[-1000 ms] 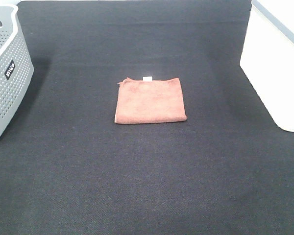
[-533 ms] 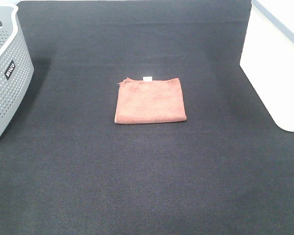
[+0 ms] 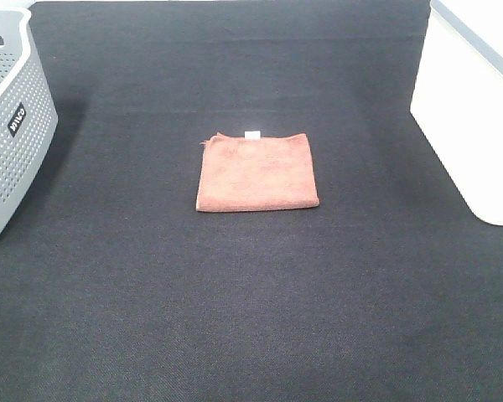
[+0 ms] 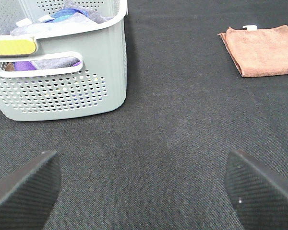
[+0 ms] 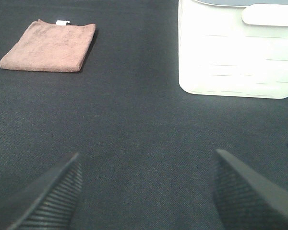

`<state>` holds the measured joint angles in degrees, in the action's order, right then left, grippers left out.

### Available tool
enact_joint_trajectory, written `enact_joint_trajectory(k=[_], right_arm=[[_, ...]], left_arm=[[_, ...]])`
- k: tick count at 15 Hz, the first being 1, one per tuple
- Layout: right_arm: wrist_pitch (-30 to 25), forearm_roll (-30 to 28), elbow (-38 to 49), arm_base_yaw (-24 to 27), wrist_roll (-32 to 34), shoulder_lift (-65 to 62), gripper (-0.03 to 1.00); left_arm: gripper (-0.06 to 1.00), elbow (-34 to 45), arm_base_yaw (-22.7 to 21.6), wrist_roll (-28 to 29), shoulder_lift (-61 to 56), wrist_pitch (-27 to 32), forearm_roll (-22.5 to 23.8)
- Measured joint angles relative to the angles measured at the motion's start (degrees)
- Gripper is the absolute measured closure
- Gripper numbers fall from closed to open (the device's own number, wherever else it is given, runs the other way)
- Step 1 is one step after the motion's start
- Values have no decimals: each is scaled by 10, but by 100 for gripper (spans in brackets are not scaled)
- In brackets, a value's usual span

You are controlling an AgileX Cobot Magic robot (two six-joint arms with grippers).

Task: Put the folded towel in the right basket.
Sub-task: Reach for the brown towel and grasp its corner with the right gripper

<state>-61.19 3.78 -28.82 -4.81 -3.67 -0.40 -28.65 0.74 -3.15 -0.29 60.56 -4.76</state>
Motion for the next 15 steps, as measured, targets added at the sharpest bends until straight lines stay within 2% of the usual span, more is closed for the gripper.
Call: enact_joint_trajectory(k=[15], right_arm=[[0,0,0,0,0,0,27]], left_arm=[[7,0,0,0,0,0,0]])
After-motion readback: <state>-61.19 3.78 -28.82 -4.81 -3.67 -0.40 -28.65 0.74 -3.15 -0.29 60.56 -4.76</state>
